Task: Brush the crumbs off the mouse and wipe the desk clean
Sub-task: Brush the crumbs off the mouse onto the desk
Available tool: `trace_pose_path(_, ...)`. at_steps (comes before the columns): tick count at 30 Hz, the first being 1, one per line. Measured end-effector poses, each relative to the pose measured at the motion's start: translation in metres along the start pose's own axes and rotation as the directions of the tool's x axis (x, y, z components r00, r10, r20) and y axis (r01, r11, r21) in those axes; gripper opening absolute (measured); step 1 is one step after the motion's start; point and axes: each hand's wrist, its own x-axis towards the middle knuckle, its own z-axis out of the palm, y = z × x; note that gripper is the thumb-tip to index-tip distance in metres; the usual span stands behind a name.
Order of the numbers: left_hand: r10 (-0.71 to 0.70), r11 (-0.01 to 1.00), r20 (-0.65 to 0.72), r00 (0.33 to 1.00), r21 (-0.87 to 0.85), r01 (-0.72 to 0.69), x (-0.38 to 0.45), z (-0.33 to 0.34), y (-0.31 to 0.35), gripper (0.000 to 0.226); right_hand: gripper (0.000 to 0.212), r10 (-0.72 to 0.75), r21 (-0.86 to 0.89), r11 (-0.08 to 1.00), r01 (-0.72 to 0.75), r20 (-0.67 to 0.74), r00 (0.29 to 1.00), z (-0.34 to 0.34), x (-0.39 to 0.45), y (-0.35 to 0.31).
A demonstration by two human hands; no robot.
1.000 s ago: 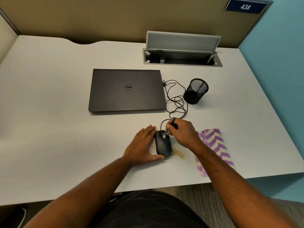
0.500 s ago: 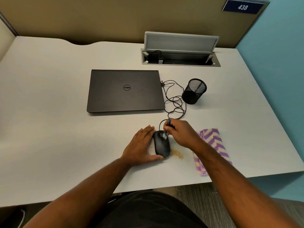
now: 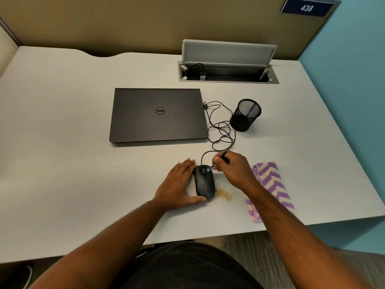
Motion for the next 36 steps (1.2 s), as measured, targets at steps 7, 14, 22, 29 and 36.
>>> trace_pose_path(7,0.022,1.000,-0.034,0.999,0.006,-0.021,-0.001,0.000,0.000,0.119,0.018,0.010,-0.006,1.000,-0.010,0.115,0.993,0.002,-0.025,0.008)
trace_pose_path(14,0.038,0.999,-0.052,0.998,0.024,-0.037,-0.001,0.000,-0.001,0.119,0.015,-0.018,0.181,0.983,0.025,-0.039,0.999,0.009,-0.032,0.008)
trace_pose_path(22,0.045,0.999,-0.064,0.997,0.029,-0.043,-0.001,0.001,0.000,0.117,0.014,-0.134,0.088,0.988,0.128,0.059,0.989,0.014,-0.044,0.009)
trace_pose_path(29,0.039,0.999,-0.057,0.998,0.020,-0.038,-0.001,0.002,-0.001,0.119,0.013,-0.190,-0.148,0.961,0.234,0.260,0.947,0.005,-0.047,0.006)
trace_pose_path(36,0.045,0.999,-0.070,0.997,0.006,-0.045,0.000,0.004,-0.003,0.118,0.019,-0.200,-0.075,0.970,0.230,0.287,0.937,0.011,-0.046,0.004)
